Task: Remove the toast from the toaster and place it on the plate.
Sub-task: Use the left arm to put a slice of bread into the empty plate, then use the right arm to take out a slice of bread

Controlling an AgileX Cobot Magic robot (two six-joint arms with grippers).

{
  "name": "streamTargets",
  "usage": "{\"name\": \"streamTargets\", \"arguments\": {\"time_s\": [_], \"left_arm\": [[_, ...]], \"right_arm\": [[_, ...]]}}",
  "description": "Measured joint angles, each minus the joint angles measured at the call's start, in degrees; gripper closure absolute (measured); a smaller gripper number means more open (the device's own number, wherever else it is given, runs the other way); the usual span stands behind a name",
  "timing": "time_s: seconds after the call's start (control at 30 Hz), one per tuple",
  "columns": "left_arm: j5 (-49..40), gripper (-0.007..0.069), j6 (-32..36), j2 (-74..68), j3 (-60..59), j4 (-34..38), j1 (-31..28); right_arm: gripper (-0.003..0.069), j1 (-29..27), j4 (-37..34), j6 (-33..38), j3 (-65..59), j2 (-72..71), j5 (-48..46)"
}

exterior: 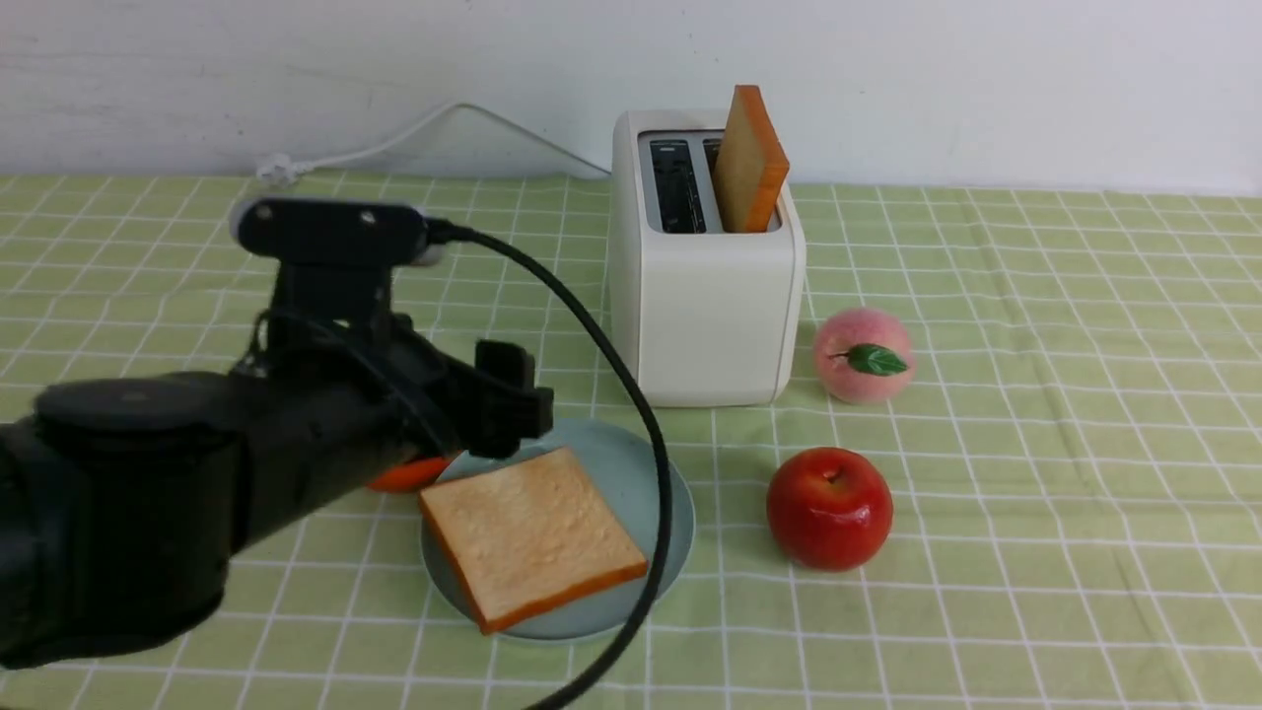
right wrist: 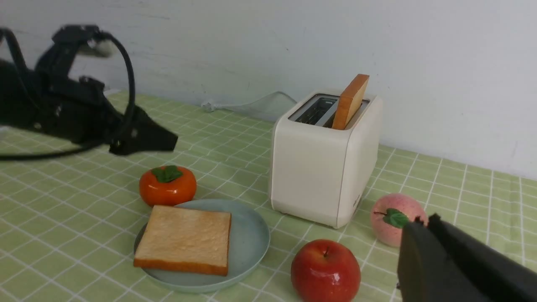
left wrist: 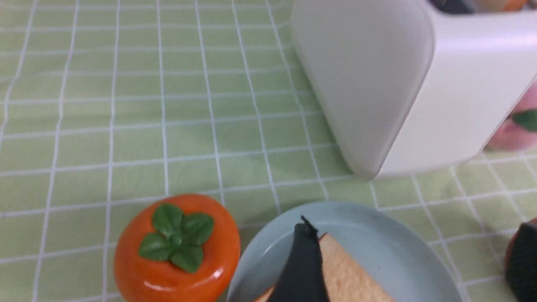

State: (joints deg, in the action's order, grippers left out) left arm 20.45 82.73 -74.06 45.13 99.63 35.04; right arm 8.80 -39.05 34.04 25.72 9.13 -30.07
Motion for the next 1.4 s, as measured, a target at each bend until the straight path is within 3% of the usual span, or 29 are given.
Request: {"name": "streamTargets", "arguments": {"time_s": [0.07,0.2,0.23,0.27,0.33,0.43,0.83,0.97,1.07,1.17,1.3,1.4], "left_arm": [[0.00,0.0047,0.00,2.03,0.00,0.06,0.00],[0.06,0.0143,0.44,10.57,-0.06,0.92,0.00],[-0.30,0.0232,0.49,14.62,-0.68,0.92,0.00],[-0.44,0.0258,0.49,16.18,-1.06,0.92,0.00],[-1.85,0.0458,0.22,22.42,-3.34,0.92,0.00],[-4.49,0.0633,0.12,30.39,-7.91,0.92,0.00],[-14.77,0.0638,0.05,58.80,-27.84,0.69,0.00],[-16.25,0.0638,0.11,67.45,-32.48,0.65,0.00],[-16.36,0.0638,1.03,70.02,-33.67,0.65,0.00],[-16.09,0.0638,5.69,70.96,-34.16,0.63,0.00],[-15.88,0.0638,9.60,71.09,-34.19,0.58,0.00],[-15.77,0.0638,10.14,71.10,-34.19,0.53,0.00]], "right_arm": [[0.0655,0.00,0.00,0.00,0.00,0.21,-0.26],[0.0655,0.00,0.00,0.00,0.48,2.87,-1.39],[0.0655,0.00,0.00,0.00,1.29,4.95,-1.99],[0.0655,0.00,0.00,0.00,1.29,4.95,-2.10],[0.0655,0.00,0.00,0.02,3.19,9.03,-2.94],[0.0655,0.00,0.12,0.02,5.65,13.94,-3.67],[0.0655,1.80,0.23,0.14,18.21,38.33,-5.84],[0.0655,8.47,1.01,0.14,23.32,48.31,-2.22],[0.0655,11.91,1.53,0.14,26.23,53.78,3.46],[0.0650,15.23,1.23,0.14,29.15,60.84,15.17],[0.0632,16.01,-0.53,0.14,30.83,68.84,30.61],[0.0602,16.01,-2.19,0.14,32.90,74.40,36.18]]}}
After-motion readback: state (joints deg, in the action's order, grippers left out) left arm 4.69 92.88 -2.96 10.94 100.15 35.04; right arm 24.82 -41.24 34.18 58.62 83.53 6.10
